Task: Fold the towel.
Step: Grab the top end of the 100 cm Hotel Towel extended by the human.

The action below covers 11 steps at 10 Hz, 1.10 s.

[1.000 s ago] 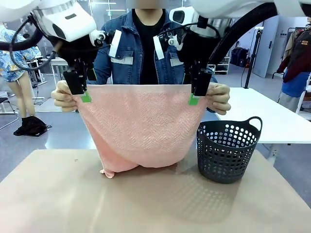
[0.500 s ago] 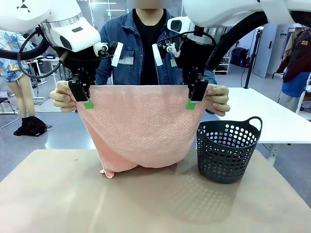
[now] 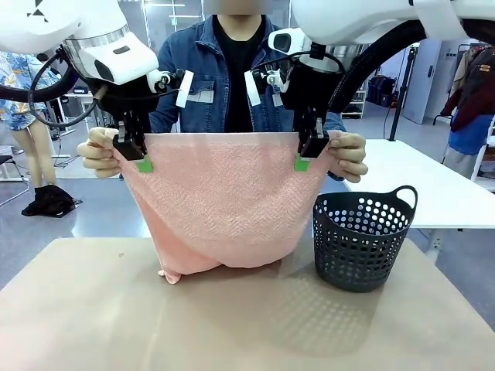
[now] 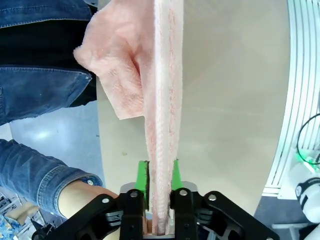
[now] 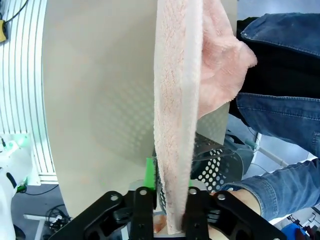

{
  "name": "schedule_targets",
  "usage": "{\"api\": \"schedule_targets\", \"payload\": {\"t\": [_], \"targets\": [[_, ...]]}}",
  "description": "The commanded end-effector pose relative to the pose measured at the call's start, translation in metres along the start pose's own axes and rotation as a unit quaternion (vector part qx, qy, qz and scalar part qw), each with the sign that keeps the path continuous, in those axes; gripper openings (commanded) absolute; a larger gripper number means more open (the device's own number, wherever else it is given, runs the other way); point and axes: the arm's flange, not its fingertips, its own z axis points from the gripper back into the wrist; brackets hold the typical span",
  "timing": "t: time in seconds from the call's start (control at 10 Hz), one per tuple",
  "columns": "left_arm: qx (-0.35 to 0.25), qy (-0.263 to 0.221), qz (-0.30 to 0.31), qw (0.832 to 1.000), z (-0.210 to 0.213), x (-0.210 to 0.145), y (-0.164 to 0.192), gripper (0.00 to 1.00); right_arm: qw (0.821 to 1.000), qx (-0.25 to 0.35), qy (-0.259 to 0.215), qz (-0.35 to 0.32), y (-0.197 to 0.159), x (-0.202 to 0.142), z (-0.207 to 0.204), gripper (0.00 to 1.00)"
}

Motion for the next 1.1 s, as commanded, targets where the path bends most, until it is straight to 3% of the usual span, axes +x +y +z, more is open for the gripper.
{"api": "schedule_targets", "payload": {"t": [0.0,0.5,0.6,1.0], "targets": [[-0.008,-0.007,-0.002,1.0,0.001,-0.005,-0.005,0.0,1.0,-0.011,-0.006,-0.018,0.004,-0.001,-0.003,0.0],[-0.006,-0.005,0.012,1.0,0.0,-0.011,-0.007,0.0,1.0,-0.007,-0.015,-0.021,0.005,-0.002,-0.005,0.0],[-0.001,0.017,0.007,1.0,-0.003,-0.014,-0.01,0.0,1.0,-0.003,-0.002,-0.003,0.0,0.001,0.001,0.0],[0.001,0.0,0.002,1.0,0.001,-0.002,-0.001,0.0,1.0,-0.003,-0.002,-0.003,0.0,0.001,0.001,0.0]]}}
